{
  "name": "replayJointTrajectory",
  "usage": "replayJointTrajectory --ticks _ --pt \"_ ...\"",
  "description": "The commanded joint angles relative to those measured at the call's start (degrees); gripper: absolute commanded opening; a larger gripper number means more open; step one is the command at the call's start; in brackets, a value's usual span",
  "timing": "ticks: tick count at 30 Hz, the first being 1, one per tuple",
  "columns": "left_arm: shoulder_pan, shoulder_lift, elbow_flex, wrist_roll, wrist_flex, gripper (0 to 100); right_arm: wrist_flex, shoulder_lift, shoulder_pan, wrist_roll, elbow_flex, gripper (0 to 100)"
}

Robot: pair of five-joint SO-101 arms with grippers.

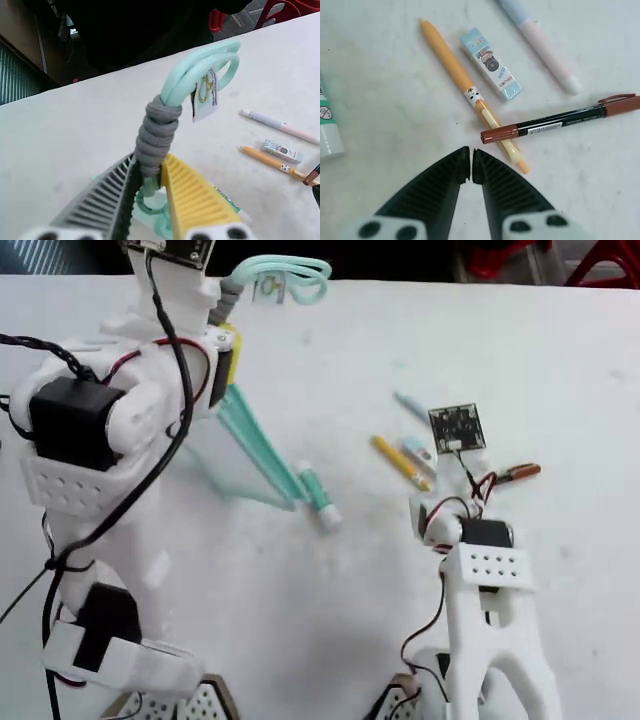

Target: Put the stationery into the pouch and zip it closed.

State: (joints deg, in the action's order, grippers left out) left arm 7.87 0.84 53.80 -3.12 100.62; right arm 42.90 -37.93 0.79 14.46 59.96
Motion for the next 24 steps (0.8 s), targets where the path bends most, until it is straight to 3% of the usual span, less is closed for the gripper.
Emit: replayJointTrajectory --ticks 1,5,8,13,22,24 --pt "-6.02 0.13 -3.52 0.53 -7.74 2 1.27 -3.82 2.15 0.7 -1.58 1.8" --pt "-11.21 0.48 -12.31 0.53 -15.65 2 4.53 -12.44 5.85 0.88 -1.93 1.8" --pt "-13.58 0.66 -14.77 0.26 -16.79 2 5.41 -22.2 9.63 1.41 -2.73 1.7" --pt "-16.4 0.66 -14.86 0.09 -17.85 2 10.59 -34.95 24.75 9.85 -8.0 1.7" --pt "-19.56 0.31 -15.38 0.09 -21.54 2 15.34 -22.99 42.95 10.2 -25.05 2.3" --pt "-19.38 0.57 -15.3 0.18 -21.45 2 16.92 -18.77 45.49 10.2 -30.15 7.8"
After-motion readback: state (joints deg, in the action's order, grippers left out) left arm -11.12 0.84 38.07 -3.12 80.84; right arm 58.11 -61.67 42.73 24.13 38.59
